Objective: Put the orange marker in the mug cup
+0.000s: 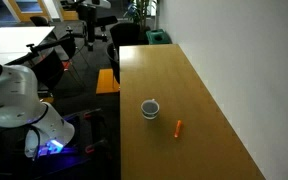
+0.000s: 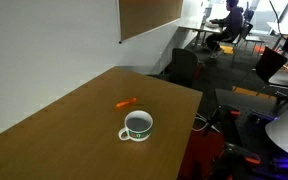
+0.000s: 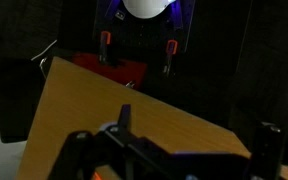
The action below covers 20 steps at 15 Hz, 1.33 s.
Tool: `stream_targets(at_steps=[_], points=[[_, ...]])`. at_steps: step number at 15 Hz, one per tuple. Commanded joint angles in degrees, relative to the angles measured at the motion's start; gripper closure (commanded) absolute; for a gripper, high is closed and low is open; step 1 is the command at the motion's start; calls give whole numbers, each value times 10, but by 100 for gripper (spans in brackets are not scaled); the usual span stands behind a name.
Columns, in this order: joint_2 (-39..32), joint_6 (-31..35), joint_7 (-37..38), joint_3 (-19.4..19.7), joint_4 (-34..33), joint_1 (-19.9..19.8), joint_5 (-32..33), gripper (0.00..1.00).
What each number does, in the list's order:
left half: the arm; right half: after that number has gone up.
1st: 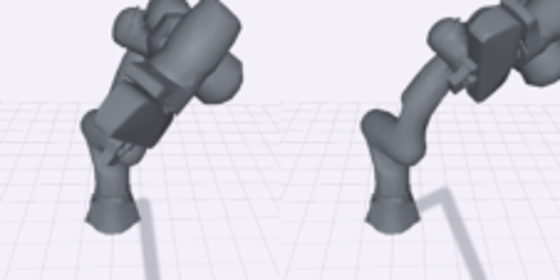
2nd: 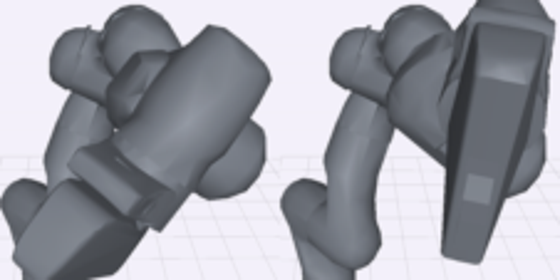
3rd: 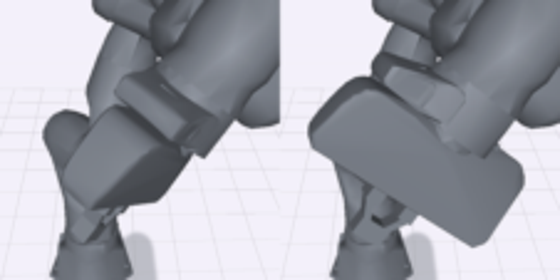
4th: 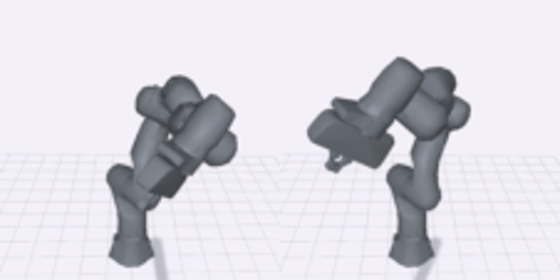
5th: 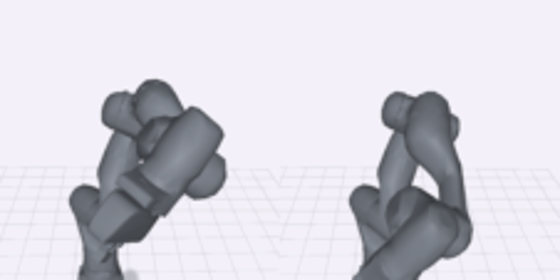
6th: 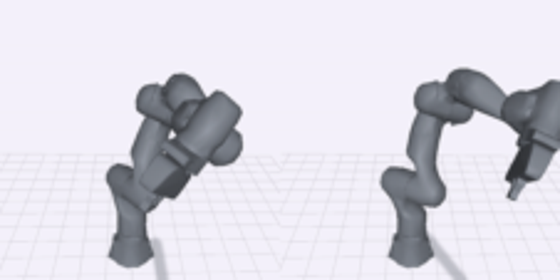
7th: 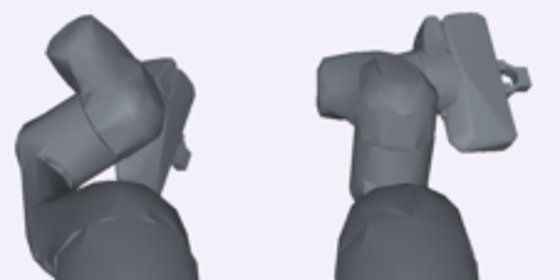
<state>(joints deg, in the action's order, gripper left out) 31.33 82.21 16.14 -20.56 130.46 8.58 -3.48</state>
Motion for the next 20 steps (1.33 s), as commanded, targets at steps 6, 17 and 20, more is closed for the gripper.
stream_targets(at_steps=[6,17,20], points=[[-3,0,5,9,-1,12,4,0],[9,168,-52,57,37,0,150,0],[4,244,-98,95,58,-8,198,0]])
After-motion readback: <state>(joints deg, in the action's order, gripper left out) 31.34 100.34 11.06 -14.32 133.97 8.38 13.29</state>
